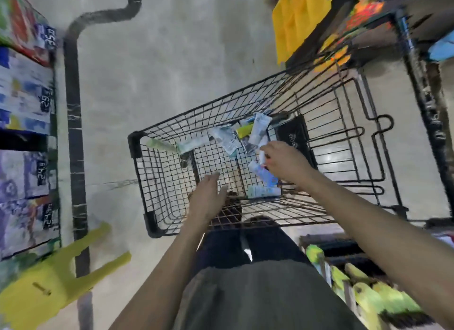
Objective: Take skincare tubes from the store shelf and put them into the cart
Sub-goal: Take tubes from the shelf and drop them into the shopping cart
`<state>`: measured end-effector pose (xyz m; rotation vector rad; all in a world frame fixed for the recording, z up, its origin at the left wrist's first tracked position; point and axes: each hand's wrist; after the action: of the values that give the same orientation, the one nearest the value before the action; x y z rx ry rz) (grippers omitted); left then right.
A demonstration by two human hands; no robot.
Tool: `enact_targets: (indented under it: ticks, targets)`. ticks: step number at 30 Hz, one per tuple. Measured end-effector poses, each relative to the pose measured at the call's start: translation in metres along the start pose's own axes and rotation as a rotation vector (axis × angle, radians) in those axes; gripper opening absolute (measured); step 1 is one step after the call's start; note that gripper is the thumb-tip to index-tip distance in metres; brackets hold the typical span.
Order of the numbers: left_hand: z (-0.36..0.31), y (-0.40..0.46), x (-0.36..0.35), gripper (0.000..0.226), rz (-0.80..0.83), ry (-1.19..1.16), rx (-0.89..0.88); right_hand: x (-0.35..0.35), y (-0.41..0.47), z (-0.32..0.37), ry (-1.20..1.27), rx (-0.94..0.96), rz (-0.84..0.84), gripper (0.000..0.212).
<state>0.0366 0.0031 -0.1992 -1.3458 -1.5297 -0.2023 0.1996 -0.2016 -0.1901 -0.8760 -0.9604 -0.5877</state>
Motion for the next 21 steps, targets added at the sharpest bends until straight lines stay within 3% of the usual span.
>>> enact_targets:
  ticks: [4,7,10,14,18,21]
  targets:
    - [0.000,0.076,-0.026,0.059,0.066,0.000,0.046,-0.028,0.060,-0.032,-0.157,0.086,0.072,0.055]
    - [0.001,0.135,-0.051,0.068,0.060,0.092,-0.013,-0.057,0.108,-0.057,-0.329,0.255,0.116,0.067]
    - [0.011,0.192,-0.078,0.085,0.023,0.256,-0.216,-0.089,0.154,-0.079,-0.419,0.393,0.148,0.062]
    - [0.042,0.265,-0.112,0.084,-0.002,0.458,-0.552,-0.128,0.206,-0.110,-0.560,0.600,0.181,0.069]
    - [0.069,0.304,-0.125,0.081,0.100,0.702,-0.692,-0.155,0.242,-0.133,-0.681,0.782,0.160,0.062]
    - [0.084,0.308,-0.132,0.075,0.019,0.802,-0.825,-0.163,0.256,-0.142,-0.700,0.826,0.164,0.060]
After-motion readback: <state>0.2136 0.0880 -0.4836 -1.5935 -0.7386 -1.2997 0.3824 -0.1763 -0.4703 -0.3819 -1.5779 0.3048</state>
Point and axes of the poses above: each hand's wrist, its own y-axis towards the middle knuckle, its own x-axis out of the back of the hand, z = x × y, and after that the axes turned 13 degrees about -z, right-handed
